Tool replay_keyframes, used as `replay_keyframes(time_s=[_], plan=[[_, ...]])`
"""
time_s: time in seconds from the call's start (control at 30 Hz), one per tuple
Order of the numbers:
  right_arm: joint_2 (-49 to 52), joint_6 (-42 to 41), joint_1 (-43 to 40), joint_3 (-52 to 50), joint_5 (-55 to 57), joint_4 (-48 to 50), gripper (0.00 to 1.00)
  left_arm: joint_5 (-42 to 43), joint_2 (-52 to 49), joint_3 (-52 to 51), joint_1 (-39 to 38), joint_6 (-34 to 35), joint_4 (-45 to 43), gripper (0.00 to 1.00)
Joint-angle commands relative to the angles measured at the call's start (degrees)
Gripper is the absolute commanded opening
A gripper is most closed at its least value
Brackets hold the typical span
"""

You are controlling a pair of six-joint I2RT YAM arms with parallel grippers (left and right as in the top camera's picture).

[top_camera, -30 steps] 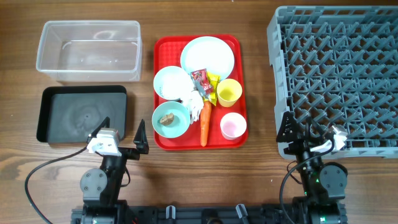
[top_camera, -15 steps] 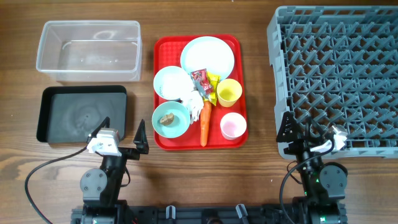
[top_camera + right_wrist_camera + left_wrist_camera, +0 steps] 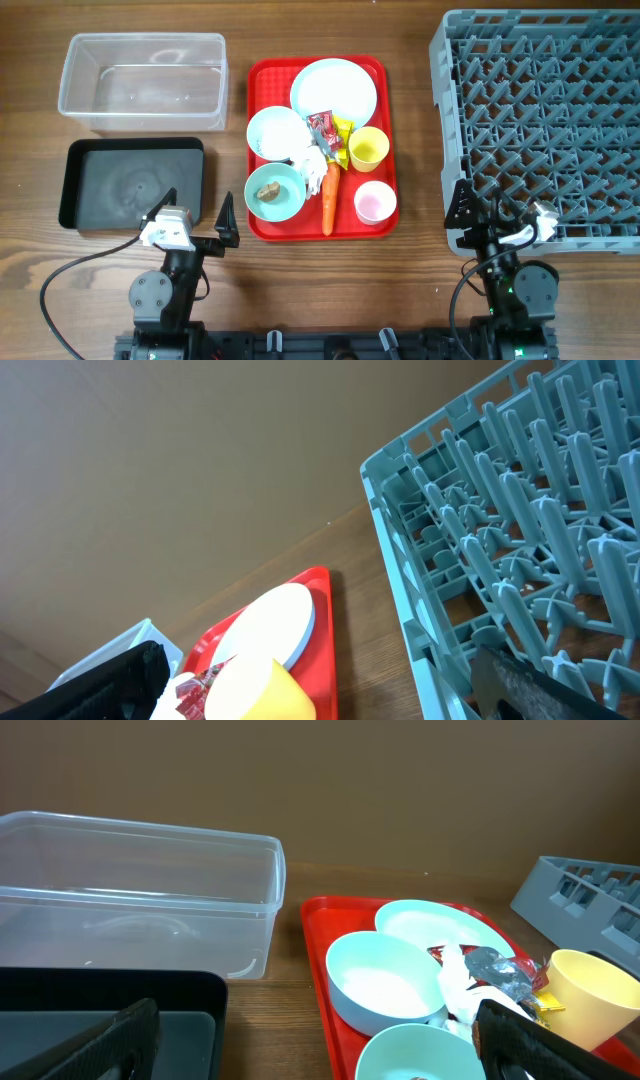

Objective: Sort waste into correct bins and load items into the dishwasher rack

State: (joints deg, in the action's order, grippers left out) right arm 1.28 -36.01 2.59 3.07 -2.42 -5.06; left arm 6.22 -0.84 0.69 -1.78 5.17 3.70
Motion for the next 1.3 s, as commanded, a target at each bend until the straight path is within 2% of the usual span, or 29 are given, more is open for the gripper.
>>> replay_keyframes(time_s=[0.0,1.03,1.27], plan=[[0.4,-0.4,0.3,-0.5,0.9,0.3,1.0,-0.8,-0.1,-0.4,-0.3,-0.3,0.2,1.0],[0.4,-0.4,0.3,-0.5,0.9,0.3,1.0,-0.7,-0.1,-0.4,-0.3,-0.3,0.2,1.0],[0.4,-1.9,0.3,-0.5,4.1,0.8,1.0,-0.6,-0.1,-0.4,-0.3,-0.2,0.2,1.0]])
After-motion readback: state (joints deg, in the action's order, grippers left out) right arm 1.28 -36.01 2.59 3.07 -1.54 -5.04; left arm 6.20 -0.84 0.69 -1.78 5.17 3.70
